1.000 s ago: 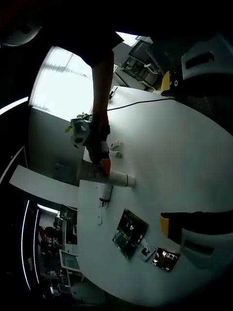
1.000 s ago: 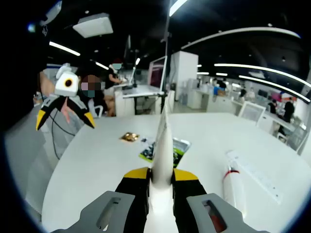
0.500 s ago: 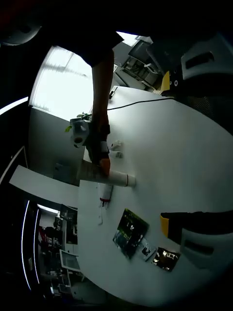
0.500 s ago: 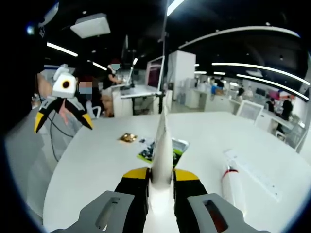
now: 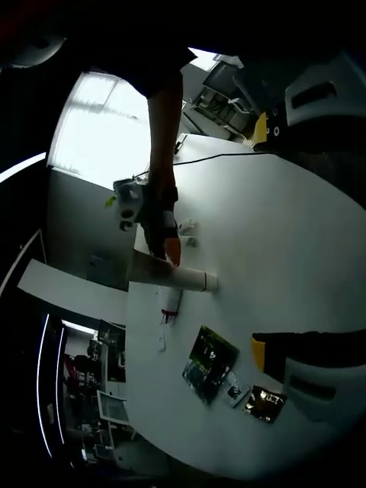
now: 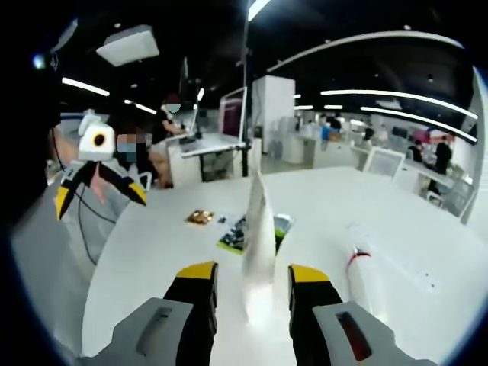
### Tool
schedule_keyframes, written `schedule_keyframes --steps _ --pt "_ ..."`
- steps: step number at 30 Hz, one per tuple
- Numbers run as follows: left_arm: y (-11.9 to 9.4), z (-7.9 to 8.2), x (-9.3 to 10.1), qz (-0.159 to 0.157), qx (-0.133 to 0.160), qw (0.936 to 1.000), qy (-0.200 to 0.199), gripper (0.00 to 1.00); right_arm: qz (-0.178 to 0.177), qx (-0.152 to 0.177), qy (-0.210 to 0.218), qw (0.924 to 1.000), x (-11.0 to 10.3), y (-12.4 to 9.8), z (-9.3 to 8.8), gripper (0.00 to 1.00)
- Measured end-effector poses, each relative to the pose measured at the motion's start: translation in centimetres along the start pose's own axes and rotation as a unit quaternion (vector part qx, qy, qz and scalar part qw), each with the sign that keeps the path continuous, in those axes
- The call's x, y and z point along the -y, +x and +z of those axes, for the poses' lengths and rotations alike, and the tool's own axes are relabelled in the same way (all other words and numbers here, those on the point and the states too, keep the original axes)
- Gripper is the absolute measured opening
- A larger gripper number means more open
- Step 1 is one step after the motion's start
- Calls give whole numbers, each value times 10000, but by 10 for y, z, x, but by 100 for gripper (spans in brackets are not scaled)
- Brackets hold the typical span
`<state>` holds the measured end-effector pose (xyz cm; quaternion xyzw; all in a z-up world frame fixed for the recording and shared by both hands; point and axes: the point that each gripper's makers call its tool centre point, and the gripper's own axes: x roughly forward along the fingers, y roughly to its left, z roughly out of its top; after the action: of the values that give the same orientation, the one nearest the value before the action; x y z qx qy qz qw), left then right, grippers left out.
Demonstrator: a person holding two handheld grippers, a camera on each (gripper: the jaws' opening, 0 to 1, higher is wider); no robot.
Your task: Arrange the skincare products in the storage area until every visible bottle or jar stands upright without overlapping.
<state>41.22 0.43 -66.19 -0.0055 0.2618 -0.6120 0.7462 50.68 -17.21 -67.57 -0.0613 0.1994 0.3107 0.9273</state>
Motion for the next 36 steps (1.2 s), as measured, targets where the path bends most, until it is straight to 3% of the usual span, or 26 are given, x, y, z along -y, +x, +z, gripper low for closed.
schedule_keyframes --steps 21,25,36 --pt "-12 8 0 133 96 9999 -13 91 -917 -203 467 9945 -11 -39 1 58" --pt "-15 8 -1 176 59 9998 -31 91 -1178 -296 530 9912 -15 -48 0 60" --pt "-26 11 -10 412 27 9991 -52 91 -1930 -29 929 9768 -33 -84 7 70"
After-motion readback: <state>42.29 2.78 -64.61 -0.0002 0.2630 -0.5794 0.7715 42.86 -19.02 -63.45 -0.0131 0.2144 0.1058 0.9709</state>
